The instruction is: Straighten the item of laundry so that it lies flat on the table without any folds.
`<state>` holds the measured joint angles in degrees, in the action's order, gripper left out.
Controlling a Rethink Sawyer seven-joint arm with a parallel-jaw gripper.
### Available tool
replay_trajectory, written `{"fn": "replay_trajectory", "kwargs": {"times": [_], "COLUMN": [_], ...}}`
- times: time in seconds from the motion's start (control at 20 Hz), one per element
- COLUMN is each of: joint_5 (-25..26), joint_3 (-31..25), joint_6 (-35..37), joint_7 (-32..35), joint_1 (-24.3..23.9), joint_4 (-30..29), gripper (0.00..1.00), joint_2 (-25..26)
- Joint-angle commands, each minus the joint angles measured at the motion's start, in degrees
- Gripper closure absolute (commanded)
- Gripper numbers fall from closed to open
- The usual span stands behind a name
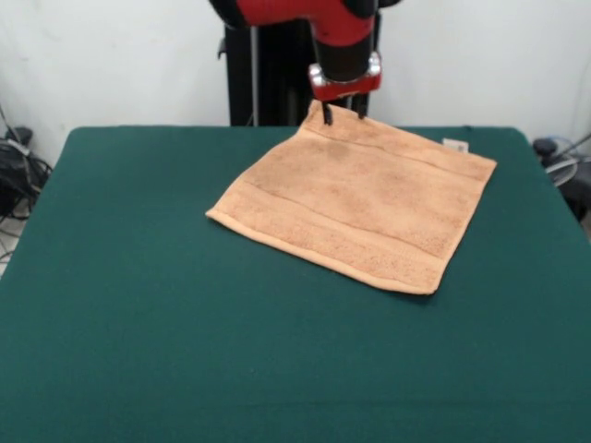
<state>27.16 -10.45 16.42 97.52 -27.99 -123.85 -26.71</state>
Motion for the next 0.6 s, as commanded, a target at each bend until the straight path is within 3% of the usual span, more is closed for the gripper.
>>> {"fn": "replay_trajectory", "kwargs": {"times": [0.05,0.6], "joint_5": [-1.83,-0.41], "joint_3": [-0.65,-0.31], "joint_6": [-2.72,-2.35], "joint_7": [7.39,5.94], "joint_1": [0.77,-0.2], "joint_4": [7.35,6.82], "gripper": [0.0,0.0], "joint_2": [3.21,3.16]}}
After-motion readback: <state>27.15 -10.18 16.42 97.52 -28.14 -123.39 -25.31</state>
